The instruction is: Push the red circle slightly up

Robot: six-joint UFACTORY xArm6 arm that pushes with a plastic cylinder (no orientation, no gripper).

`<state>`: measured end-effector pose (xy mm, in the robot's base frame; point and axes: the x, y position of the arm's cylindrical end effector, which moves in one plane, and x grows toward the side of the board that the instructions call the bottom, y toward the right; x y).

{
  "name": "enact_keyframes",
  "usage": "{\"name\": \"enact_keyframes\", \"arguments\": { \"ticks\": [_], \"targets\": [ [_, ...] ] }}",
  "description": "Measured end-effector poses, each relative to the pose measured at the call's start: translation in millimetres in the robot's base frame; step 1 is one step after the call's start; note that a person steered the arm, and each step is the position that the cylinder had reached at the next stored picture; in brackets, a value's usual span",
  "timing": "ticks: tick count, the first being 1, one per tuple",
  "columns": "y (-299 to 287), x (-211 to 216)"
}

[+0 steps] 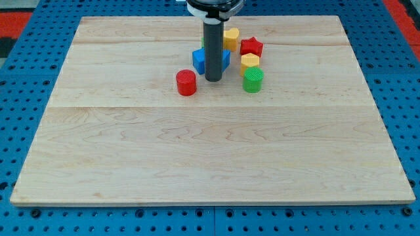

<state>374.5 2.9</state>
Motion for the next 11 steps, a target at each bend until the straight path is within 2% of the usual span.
{"name": "enact_keyframes", "arguments": {
  "ticks": [5, 7, 9, 11],
  "targets": [
    [-0.8, 55.4],
    [-37.8, 75.8],
    [-97.9, 74.1],
    [-95.6, 49.4]
  ]
}}
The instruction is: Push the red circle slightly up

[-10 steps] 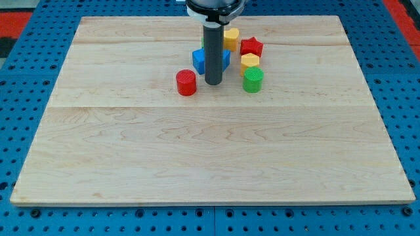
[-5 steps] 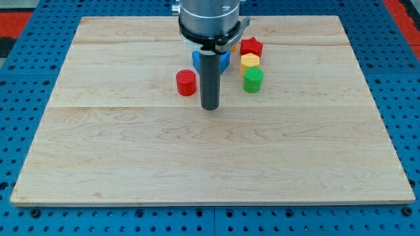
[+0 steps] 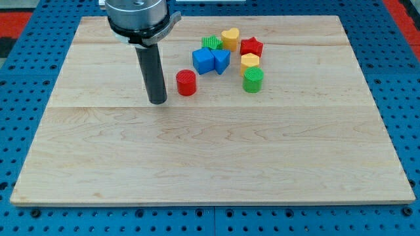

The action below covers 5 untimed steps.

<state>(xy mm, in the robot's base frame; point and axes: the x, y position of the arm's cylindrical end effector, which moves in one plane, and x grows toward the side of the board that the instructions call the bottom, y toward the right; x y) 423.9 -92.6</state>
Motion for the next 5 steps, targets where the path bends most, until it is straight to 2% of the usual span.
{"name": "enact_keyframes", "arguments": {
  "ticks": [5],
  "targets": [
    [18.9, -33.2]
  ]
}}
